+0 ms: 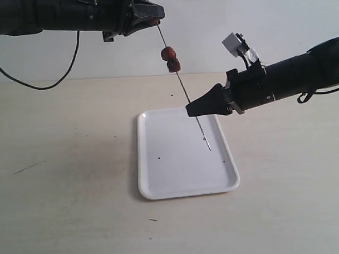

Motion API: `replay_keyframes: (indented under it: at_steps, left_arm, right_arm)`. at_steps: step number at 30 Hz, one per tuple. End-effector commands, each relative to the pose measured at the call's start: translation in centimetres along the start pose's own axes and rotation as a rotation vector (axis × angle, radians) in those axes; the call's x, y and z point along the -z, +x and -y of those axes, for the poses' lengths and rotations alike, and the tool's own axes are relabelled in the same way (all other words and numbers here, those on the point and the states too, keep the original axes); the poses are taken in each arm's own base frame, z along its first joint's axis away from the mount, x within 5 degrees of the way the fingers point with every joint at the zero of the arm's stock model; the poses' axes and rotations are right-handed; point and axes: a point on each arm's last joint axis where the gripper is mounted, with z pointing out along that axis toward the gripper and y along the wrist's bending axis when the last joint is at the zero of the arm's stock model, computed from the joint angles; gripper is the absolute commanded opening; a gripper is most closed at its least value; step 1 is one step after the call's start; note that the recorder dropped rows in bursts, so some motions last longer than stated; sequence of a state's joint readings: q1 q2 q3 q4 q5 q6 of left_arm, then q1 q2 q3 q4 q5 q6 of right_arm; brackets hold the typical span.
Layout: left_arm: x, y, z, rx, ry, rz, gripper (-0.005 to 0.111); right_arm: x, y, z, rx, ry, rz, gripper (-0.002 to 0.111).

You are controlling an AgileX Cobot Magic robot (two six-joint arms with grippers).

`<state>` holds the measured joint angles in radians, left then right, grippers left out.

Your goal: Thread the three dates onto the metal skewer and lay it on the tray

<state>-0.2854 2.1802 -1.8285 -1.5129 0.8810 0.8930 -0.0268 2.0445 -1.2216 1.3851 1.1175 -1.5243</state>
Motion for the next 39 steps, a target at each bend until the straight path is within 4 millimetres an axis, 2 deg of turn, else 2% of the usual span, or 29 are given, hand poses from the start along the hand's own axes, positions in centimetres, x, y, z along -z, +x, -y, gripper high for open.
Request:
replay_keyframes:
  at_steps: [1,15,18,22,27,33,39]
  left_arm:
    - [-0.7,1.3,0.9,-0.032,0.027,-0.099,0.022]
    - [-1.1,1.9,1.4,-0.047,0.047,-0.139,0.022]
    - [-1.1,1.9,1.4,-0.047,0.047,-0.139,0.033]
    - [-1.1,1.9,1.4,-0.047,0.045,-0.138,0.054]
    - [-0.7,1.3,1.2,-0.023,0.058,-0.102,0.056]
    - [2.1,-0.7,0.1,-0.032,0.094,-0.024,0.056]
    - [6.5,-1.7,-1.6,-0.059,0.16,-0.07,0.043]
  right_arm:
    - [0.1,-1.3,-0.1,-0.019,0.012,0.085,0.0]
    - [0.2,-1.7,0.2,-0.029,0.041,0.137,0.0]
    - [0.2,-1.7,0.2,-0.029,0.041,0.137,0.0]
    - [0.2,-1.7,0.2,-0.029,0.041,0.137,0.0]
    - [0.2,-1.7,0.2,-0.025,0.043,0.129,0.0]
    - [0.1,-1.0,0.4,-0.058,0.064,0.06,0.0]
    - [0.1,0.0,0.8,-0.125,0.114,-0.039,0.0]
